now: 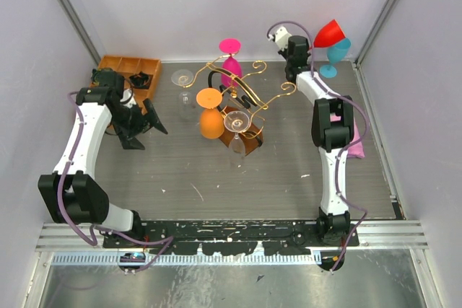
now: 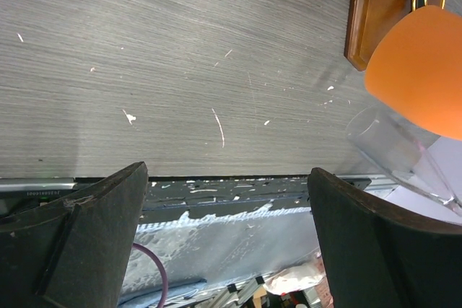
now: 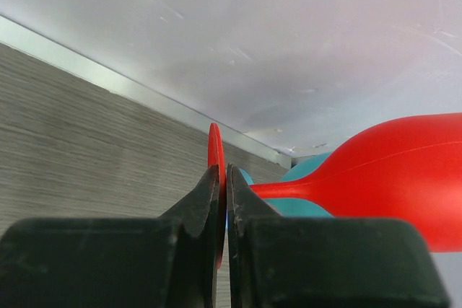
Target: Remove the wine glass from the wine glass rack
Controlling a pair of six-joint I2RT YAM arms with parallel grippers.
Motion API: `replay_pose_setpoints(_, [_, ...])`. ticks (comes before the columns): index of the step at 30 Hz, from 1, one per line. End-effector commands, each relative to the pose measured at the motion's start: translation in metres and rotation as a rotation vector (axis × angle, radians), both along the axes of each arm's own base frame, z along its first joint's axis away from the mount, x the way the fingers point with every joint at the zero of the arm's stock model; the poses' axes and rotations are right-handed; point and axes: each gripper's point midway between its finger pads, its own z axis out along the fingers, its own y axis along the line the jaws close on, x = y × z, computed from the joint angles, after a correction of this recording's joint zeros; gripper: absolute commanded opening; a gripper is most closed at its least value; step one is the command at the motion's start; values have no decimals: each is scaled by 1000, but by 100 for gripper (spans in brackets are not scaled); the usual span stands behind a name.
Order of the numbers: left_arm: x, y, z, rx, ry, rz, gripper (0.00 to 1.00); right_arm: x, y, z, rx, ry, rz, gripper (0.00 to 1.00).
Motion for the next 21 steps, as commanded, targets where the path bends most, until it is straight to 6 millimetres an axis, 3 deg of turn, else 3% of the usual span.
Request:
replay_pose_setpoints(1, [0, -4, -6, -25, 19, -15, 99, 9, -18, 36, -77, -164, -55, 1])
replay_pose_setpoints(6, [4, -5, -2, -29, 8, -12, 99, 11, -23, 20, -116, -165, -71, 1])
replay_pose_setpoints(14, [4, -4, -10, -25, 40, -27, 99, 15, -16, -8, -172, -152, -59, 1])
replay_pose_setpoints(19, [5, -3, -14, -20, 50, -34, 99, 15, -10, -13, -198, -158, -51, 1])
replay_pose_setpoints(21, [5, -4, -15, -23, 55, -36, 99, 15, -9, -30, -218, -139, -50, 1])
